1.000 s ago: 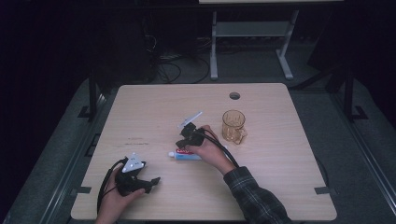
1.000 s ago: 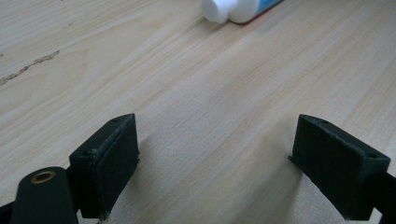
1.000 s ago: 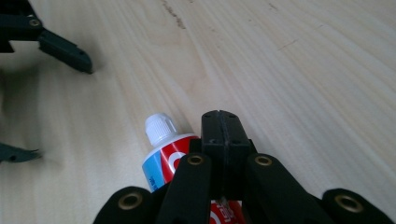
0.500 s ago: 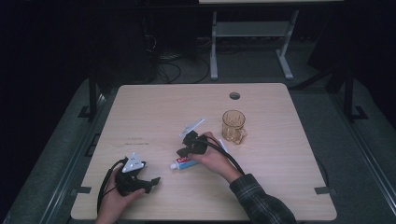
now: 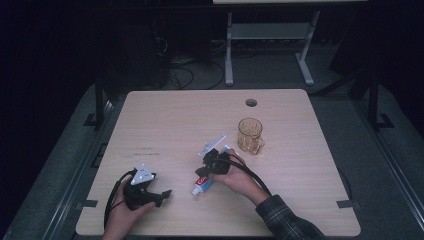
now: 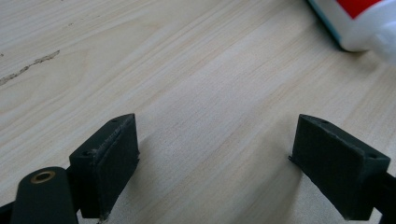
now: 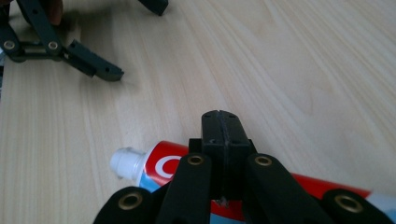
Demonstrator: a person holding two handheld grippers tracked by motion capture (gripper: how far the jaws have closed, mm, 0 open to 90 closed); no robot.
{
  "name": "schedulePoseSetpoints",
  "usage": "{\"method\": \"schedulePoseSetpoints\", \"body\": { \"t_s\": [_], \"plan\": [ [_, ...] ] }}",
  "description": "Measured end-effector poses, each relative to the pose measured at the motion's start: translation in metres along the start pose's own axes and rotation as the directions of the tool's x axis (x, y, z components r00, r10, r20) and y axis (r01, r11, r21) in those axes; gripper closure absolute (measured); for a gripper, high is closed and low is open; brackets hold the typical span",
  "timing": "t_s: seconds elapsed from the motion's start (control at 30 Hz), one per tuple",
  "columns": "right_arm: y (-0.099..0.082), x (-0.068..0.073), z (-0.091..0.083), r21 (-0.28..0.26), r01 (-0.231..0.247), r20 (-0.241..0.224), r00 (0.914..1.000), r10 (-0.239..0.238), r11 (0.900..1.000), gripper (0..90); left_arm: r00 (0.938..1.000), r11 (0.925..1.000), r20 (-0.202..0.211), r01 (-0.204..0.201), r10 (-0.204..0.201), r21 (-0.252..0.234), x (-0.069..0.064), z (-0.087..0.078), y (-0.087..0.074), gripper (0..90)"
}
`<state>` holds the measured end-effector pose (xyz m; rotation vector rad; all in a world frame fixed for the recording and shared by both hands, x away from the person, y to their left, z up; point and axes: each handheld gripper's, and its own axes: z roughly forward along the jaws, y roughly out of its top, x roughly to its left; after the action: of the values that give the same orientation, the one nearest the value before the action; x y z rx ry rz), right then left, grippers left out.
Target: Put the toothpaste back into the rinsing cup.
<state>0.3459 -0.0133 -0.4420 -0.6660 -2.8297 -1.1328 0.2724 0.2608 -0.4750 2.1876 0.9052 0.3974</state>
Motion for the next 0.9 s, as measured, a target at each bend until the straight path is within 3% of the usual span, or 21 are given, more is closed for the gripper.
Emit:
{"method": "schedulePoseSetpoints", "body": {
  "t_s": [0.43,0.9],
  "plan": [
    [-0.02,0.004,-0.009,0.009,0.0,-0.006,1.0,0.0,1.0,90.0,1.0,1.0,0.001,0.003,-0.003,0.0,0.0,0.0,0.0,13.4],
    [-0.044,0.002,-0.02,0.022,-0.034,0.001,0.9994,0.034,0.9992,90.0,1.0,1.0,0.0,0.005,-0.005,0.0,0.0,0.0,0.0,13.4]
  ]
}}
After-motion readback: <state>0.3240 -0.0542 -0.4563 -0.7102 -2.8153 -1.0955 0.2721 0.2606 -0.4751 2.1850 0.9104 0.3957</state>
